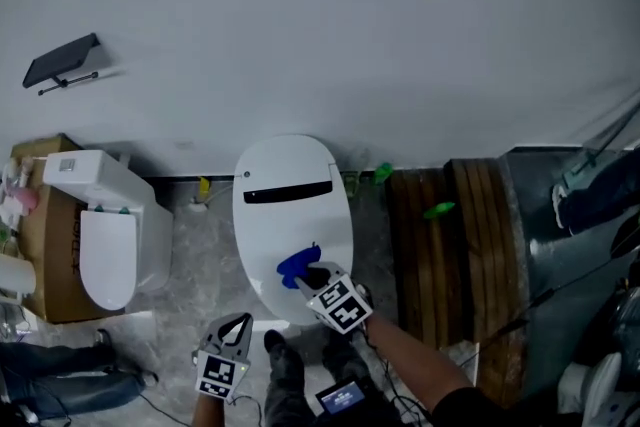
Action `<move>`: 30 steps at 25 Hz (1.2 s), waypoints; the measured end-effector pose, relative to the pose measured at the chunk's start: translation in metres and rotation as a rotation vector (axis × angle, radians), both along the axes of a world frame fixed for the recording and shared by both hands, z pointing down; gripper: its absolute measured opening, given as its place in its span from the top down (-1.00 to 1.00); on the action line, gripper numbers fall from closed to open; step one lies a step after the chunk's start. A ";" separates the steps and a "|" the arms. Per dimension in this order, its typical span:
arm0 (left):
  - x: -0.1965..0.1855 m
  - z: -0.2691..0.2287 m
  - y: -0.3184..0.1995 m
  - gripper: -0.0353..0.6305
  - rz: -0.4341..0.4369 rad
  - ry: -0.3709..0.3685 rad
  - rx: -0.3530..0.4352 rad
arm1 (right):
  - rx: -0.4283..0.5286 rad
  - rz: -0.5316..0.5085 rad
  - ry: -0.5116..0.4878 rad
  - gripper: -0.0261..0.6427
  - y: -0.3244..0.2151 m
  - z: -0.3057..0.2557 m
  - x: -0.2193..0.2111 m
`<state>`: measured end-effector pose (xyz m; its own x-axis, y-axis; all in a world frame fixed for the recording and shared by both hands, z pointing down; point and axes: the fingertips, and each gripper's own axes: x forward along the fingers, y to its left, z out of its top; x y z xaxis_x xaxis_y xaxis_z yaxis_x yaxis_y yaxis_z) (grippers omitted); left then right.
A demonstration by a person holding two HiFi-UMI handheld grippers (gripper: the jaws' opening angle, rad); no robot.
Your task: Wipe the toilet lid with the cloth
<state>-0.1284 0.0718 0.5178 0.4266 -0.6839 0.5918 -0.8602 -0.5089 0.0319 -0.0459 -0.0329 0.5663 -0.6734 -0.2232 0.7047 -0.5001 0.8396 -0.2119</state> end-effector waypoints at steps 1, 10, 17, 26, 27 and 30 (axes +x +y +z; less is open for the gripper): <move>-0.004 0.007 -0.004 0.86 -0.002 0.003 -0.005 | -0.006 0.006 0.006 0.72 -0.007 0.012 -0.007; -0.036 0.064 -0.048 0.86 -0.008 0.016 -0.005 | -0.051 0.073 0.056 0.72 -0.078 0.127 -0.064; -0.051 0.102 -0.056 0.86 -0.013 0.029 0.010 | -0.100 0.180 0.047 0.72 -0.129 0.199 -0.098; -0.063 0.138 -0.038 0.86 -0.037 0.055 -0.017 | -0.174 0.286 0.046 0.72 -0.162 0.249 -0.128; -0.065 0.140 -0.036 0.86 -0.039 0.056 -0.020 | -0.179 0.291 0.044 0.72 -0.163 0.252 -0.131; -0.070 0.146 -0.032 0.86 -0.048 0.063 -0.027 | -0.173 0.293 0.042 0.72 -0.165 0.255 -0.139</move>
